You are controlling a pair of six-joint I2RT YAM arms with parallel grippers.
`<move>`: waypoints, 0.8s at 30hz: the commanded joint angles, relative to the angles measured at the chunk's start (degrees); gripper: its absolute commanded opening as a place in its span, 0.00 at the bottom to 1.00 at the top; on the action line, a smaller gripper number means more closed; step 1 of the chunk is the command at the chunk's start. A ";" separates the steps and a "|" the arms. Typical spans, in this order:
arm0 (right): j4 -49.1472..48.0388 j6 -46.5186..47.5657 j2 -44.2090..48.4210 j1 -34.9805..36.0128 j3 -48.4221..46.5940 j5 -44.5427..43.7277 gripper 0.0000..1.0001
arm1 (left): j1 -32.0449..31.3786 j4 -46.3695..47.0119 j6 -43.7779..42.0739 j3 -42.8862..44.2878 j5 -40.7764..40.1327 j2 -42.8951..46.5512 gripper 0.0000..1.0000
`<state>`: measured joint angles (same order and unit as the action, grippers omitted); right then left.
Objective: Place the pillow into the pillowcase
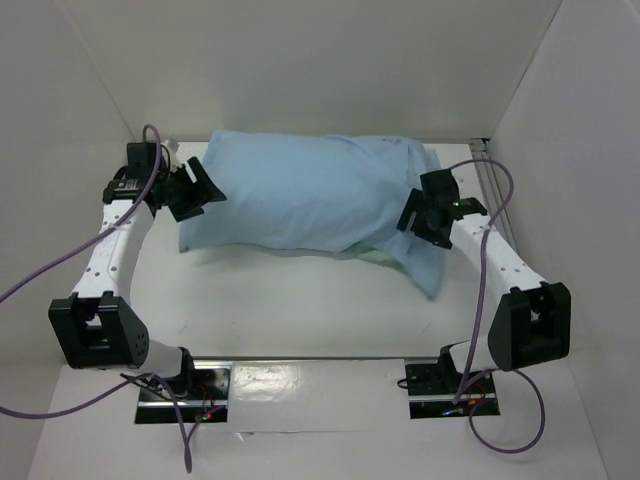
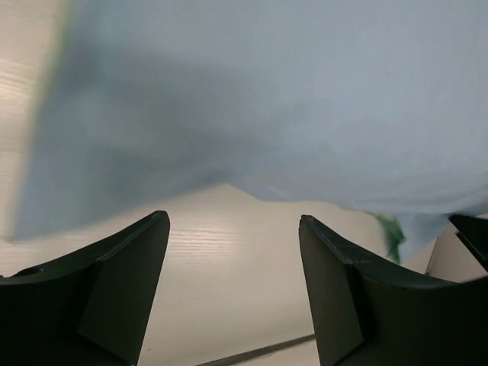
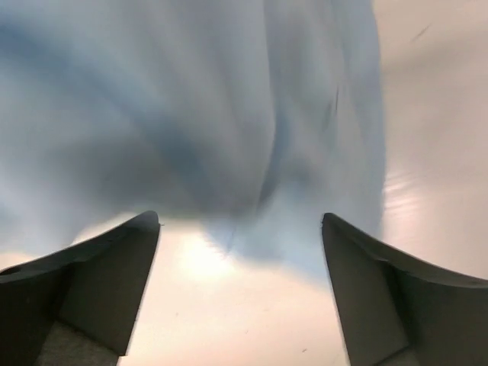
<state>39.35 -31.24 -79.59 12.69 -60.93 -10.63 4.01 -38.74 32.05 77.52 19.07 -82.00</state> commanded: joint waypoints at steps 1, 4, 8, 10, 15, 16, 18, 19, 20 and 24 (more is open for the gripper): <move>-2.09 5.05 1.63 -0.39 -6.91 -0.53 0.96 | 3.79 -0.01 3.00 -3.14 -5.96 3.50 0.82; -0.69 5.05 4.43 1.73 -8.51 0.08 1.00 | 5.74 -1.68 6.78 -5.88 -10.97 7.09 0.83; 1.42 2.95 10.94 1.30 -6.14 0.09 1.00 | 7.41 -2.22 9.61 -13.43 -15.90 12.38 0.91; 3.35 2.15 12.96 -1.60 -3.33 0.09 1.00 | 7.94 -2.83 9.08 -15.80 -14.95 12.91 0.94; 5.73 -0.04 17.98 -15.46 6.32 4.81 1.00 | 7.94 3.54 7.85 -26.78 -2.33 13.44 0.99; 5.13 -0.57 17.98 -17.85 7.74 9.97 1.00 | 7.94 5.50 7.33 -28.72 -0.72 13.44 0.99; 2.76 -0.57 19.21 -22.68 11.68 15.62 1.00 | 5.93 9.45 7.32 -33.54 1.83 14.32 1.00; 1.88 -1.27 19.21 -26.62 12.84 17.91 1.00 | 5.31 12.26 7.93 -34.53 1.85 14.84 1.00; 1.08 -1.88 19.21 -28.32 13.63 21.32 1.00 | 3.91 13.85 7.94 -35.49 2.46 14.85 1.00; -5.13 -5.13 18.07 -34.12 17.15 26.97 1.00 | 1.97 22.11 11.36 -39.45 5.45 14.23 0.93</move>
<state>40.88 -33.45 -61.36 -18.81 -44.84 7.57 6.81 -27.00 40.84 39.24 19.79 -69.10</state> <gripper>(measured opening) 0.999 0.952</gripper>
